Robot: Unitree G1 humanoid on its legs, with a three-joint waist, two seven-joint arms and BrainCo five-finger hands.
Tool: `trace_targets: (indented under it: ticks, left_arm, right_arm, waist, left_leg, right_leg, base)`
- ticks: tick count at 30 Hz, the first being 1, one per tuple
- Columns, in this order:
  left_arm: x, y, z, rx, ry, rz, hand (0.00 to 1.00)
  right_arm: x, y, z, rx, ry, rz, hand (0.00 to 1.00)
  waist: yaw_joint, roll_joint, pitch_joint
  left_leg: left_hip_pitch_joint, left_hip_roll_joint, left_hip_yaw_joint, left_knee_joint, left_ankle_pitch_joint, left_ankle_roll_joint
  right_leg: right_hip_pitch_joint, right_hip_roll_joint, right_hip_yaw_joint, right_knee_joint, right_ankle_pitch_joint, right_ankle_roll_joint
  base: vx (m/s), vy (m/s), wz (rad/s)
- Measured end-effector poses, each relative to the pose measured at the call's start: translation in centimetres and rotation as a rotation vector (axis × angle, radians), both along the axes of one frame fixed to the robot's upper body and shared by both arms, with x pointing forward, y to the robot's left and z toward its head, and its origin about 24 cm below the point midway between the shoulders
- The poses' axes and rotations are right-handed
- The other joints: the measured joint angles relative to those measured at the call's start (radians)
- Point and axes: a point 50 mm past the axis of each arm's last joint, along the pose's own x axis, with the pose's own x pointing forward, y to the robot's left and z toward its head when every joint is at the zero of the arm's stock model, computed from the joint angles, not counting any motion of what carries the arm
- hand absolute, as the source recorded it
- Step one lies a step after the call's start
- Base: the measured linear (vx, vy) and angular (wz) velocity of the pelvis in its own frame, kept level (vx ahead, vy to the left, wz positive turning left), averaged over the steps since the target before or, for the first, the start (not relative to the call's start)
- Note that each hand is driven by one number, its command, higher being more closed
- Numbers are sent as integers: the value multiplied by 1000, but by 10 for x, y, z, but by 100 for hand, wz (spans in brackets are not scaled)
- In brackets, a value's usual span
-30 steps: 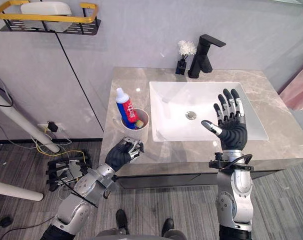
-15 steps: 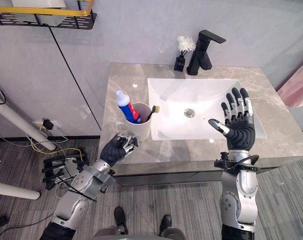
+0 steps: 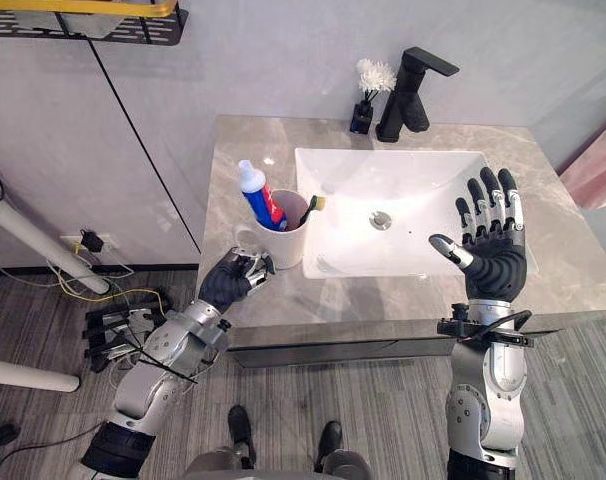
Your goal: Organize washtable
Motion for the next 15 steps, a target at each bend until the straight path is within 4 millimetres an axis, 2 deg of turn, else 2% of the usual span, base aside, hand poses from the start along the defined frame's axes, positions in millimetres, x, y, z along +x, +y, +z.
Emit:
trace_targets:
  ticks: [8, 15]
  left_arm:
    - [9, -10, 14, 31, -62, -3, 100]
    - [18, -3, 17, 30, -64, 51, 100]
  right_arm:
    - [0, 0, 0, 0, 0, 0, 0]
    - [0, 0, 0, 1, 1, -1, 0]
  waist:
    - [-3, 0, 2]
    - [-4, 7, 7]
  left_leg:
    - [0, -1, 5, 5, -2, 4]
    - [0, -1, 6, 5, -3, 3]
  right_leg:
    - [-2, 0, 4, 0, 1, 1]
    - [-2, 0, 5, 0, 1, 1]
  base:
    - [0, 0, 0]
    - [0, 0, 0]
